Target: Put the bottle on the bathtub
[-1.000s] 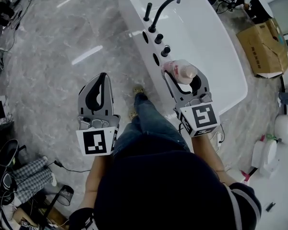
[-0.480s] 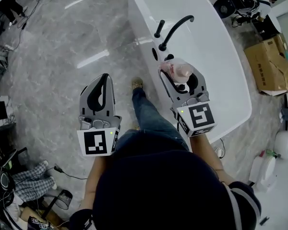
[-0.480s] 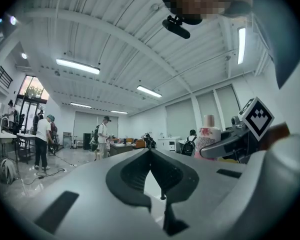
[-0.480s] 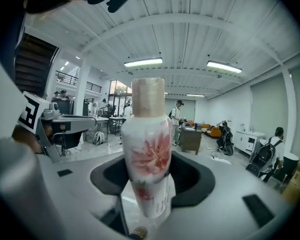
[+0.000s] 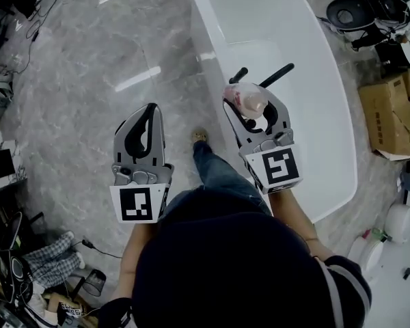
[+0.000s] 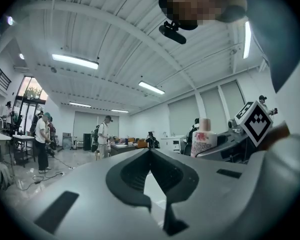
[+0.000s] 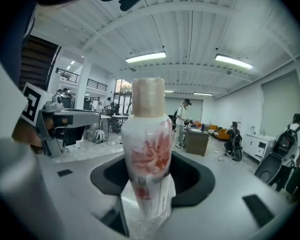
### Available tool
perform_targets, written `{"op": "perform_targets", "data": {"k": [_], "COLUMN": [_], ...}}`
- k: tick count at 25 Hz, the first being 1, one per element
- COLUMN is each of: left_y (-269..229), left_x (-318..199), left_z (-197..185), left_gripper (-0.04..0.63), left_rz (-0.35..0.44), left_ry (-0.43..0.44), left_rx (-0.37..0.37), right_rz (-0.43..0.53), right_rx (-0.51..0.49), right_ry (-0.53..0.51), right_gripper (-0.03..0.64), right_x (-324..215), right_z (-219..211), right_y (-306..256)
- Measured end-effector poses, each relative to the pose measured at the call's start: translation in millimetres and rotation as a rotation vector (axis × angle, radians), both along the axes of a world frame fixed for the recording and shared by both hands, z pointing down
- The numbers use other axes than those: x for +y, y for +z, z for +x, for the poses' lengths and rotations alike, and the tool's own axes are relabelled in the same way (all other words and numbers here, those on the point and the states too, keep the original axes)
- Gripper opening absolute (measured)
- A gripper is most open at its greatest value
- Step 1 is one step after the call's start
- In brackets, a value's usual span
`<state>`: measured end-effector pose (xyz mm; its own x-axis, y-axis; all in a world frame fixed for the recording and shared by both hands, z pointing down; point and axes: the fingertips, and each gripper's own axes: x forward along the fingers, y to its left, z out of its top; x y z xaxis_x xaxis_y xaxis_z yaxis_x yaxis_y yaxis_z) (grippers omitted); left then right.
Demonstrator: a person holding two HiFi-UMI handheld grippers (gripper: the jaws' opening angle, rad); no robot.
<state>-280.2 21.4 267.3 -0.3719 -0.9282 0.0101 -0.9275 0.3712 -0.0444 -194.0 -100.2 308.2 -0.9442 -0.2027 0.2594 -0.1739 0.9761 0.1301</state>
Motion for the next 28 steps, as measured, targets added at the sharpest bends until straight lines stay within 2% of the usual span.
{"op": "perform_targets", "data": {"k": [5, 10, 18, 21, 28], "left_y": [7, 8, 18, 23, 30], "left_x": [-53, -89, -118, -135, -203], "left_z": [-42, -77, -108, -126, -161], "left_gripper": [0.025, 0.025, 0.025, 0.025, 0.025], "left_rz": [-0.013, -0.016, -0.033, -0.044, -0.101], "left_ry": [0.016, 0.034, 0.083, 0.152, 0.417], "left_rx": [0.001, -0.001, 0.017, 0.024, -0.007], "right_rz": [-0.029, -0.03, -0.09, -0.078, -0.051], "right_rx": [0.034, 0.024, 0.07, 0.072, 0.043], "right_ry": [-0.001, 0.008, 0.091, 0.124, 0.272], "right_gripper": [0.244, 0.244, 0.244, 0.242, 0.242], "right_x": [-47, -80, -103, -110, -144], "right_z": [-44, -80, -101, -117, -155], "right_y": [12, 13, 35, 38, 41]}}
